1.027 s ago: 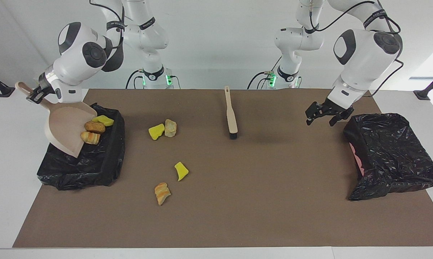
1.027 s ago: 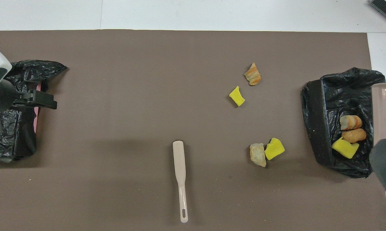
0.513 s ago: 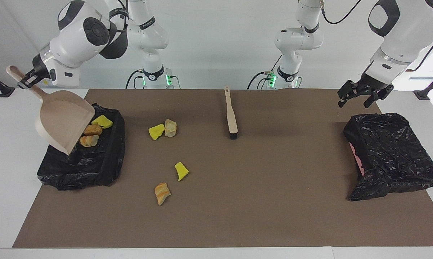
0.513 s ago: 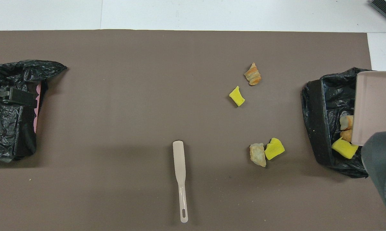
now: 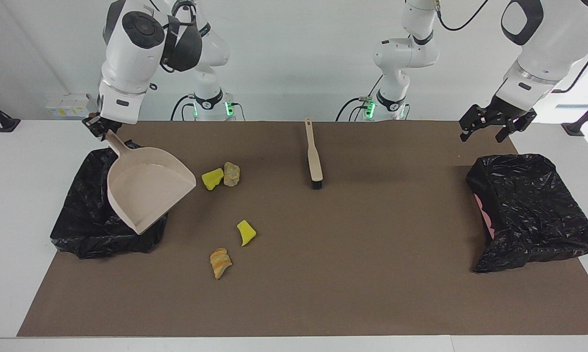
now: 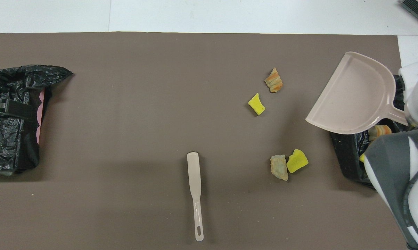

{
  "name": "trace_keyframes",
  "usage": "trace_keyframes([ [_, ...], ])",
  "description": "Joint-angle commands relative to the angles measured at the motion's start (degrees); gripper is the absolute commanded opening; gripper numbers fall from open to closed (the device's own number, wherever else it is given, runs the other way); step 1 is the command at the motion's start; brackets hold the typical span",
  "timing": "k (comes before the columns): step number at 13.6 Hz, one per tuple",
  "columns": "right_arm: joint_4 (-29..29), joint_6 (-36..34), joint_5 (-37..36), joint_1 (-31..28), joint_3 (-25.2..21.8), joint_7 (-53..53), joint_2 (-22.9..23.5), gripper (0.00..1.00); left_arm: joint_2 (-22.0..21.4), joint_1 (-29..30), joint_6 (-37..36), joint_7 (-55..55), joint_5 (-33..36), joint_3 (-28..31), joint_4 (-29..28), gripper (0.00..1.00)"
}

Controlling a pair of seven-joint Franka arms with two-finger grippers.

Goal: Sweep and dump trash in bin
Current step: 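Bring the empty dustpan back and set it down with the right gripper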

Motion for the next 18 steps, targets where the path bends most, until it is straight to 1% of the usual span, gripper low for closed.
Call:
trace_keyframes([
  [1,6.2,-0.6,8.4,3.1,0.2,15.3,4.9,0.0,-1.8,0.6,-0.3,3.9,1.0,-0.3,-1.8,1.0],
  [2,7.7,-0.7,10.9,4.6,0.2,21.9,6.6,0.0,-1.8,1.0,-0.6,3.8,1.0,-0.3,-1.7,1.0],
  [3,9.0,-0.7,15.5,5.7,0.2,29.2,8.5,0.0,-1.8,1.0,-0.9,3.4,1.0,-0.3,-1.6,1.0],
  [4,10.6,-0.6,17.4,7.1,0.2,36.0,10.7,0.0,-1.7,0.8,-0.9,3.3,1.0,-0.4,-1.3,1.0],
  [8,23.6,-1.3,18.3,15.5,0.2,53.7,23.2,0.0,-1.4,1.0,-0.2,3.3,1.0,-0.4,-1.1,1.0],
  [10,30.6,-1.3,20.9,19.3,0.2,61.5,29.0,0.0,-1.4,1.0,-0.2,3.3,1.0,-0.4,-1.1,1.0],
  [12,36.8,0.2,21.5,23.1,0.2,70.9,35.5,0.0,-1.4,1.0,-0.2,3.3,1.0,-0.4,-1.1,1.0],
  [13,39.1,1.3,21.6,25.0,0.2,73.3,38.5,0.0,-1.4,1.0,-0.2,3.3,1.0,-0.4,-1.1,1.0],
  [15,39.9,5.7,21.8,27.4,0.3,78.7,41.9,0.0,-1.4,1.0,-0.2,3.3,0.9,-0.4,-1.1,1.0],
  [17,40.1,9.0,26.3,29.5,0.2,81.5,44.2,0.0,-1.4,1.0,-0.2,3.3,1.0,-0.4,-1.1,1.0],
  [18,40.1,9.2,28.2,30.8,0.3,81.8,44.3,0.0,-1.4,1.0,-0.2,3.3,1.0,-0.4,-1.1,1.0],
])
